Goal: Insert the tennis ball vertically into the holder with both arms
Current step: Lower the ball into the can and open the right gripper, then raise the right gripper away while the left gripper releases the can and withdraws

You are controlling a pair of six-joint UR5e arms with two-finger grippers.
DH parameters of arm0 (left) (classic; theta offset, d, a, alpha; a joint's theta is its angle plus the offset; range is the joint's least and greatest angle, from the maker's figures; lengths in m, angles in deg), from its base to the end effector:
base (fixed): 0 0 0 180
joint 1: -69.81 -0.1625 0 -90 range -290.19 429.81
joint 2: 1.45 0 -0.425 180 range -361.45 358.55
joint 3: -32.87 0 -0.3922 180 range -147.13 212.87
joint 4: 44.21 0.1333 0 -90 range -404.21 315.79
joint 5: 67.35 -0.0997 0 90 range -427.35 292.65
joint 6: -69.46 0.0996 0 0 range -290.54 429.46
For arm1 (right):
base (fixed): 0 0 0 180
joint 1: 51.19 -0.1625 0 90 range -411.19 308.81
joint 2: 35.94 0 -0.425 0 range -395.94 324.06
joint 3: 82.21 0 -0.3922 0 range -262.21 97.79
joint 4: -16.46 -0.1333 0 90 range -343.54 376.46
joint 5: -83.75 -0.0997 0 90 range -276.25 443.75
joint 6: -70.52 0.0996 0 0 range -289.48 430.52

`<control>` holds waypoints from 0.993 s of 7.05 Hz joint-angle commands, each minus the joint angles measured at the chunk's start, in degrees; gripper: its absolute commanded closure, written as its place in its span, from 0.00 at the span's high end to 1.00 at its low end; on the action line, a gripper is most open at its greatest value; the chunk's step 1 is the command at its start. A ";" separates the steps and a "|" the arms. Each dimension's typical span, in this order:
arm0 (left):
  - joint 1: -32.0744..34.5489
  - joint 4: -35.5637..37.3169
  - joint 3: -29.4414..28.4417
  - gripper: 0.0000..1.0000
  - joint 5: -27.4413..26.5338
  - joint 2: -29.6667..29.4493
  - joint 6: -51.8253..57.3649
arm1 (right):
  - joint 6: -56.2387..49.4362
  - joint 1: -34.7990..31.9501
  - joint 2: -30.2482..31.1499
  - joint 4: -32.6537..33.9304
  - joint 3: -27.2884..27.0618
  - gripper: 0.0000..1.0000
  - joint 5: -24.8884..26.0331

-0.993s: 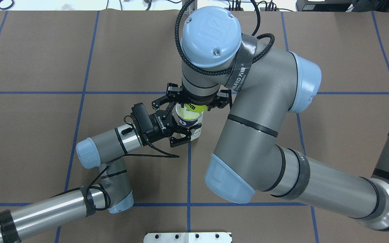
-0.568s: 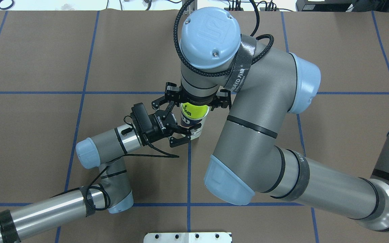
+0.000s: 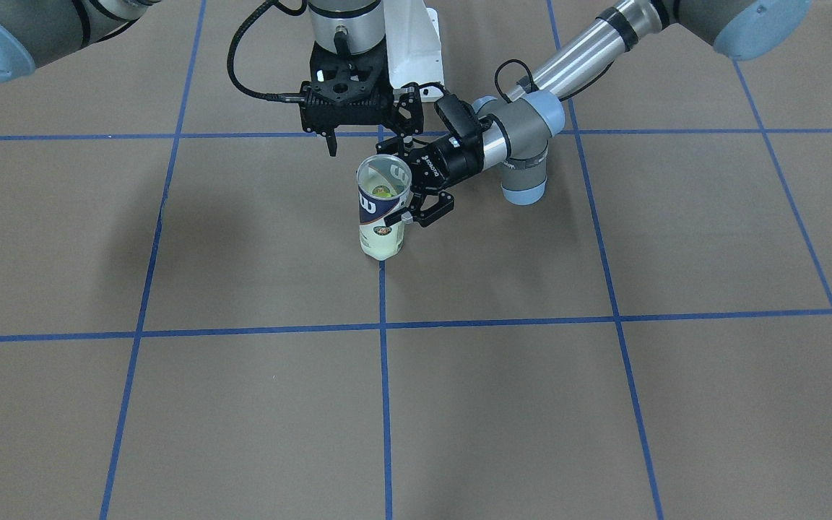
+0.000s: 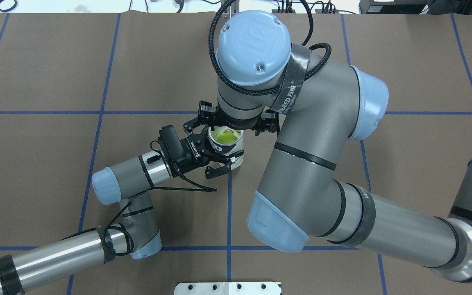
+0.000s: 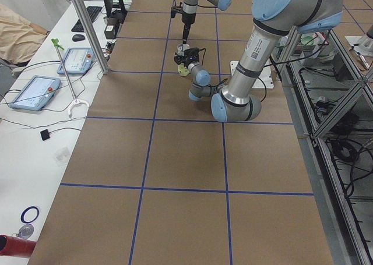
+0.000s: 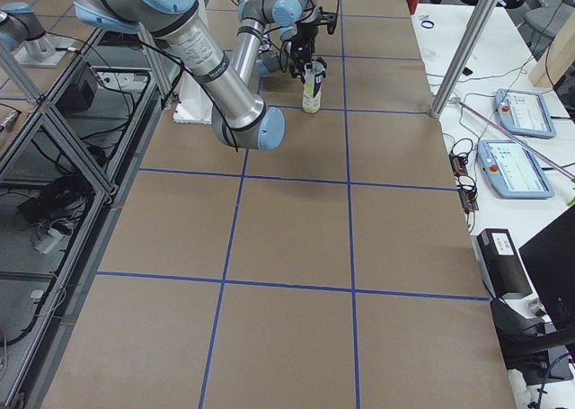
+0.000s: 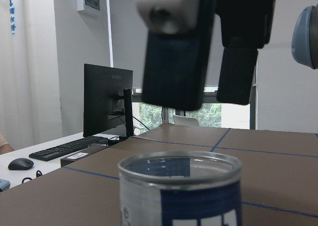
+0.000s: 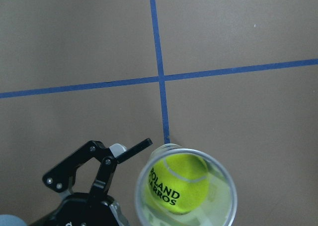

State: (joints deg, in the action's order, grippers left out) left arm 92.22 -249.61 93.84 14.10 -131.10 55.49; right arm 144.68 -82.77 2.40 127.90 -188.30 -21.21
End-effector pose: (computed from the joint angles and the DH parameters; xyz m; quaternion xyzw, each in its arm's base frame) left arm 0.5701 -0.3953 0.2789 0.6950 0.5548 0.1448 0.4339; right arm -0.4721 -0.4165 0.0575 0.0472 -0.4051 0.0741 0.9100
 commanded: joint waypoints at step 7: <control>1.32 -0.26 7.74 0.98 0.11 4.39 -0.09 | -15.68 -14.71 4.89 -0.09 -1.92 0.99 -10.78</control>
State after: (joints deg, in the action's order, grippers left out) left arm 93.30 -249.86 98.91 14.18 -128.33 55.43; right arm 133.77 -93.60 5.40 127.91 -190.35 -29.31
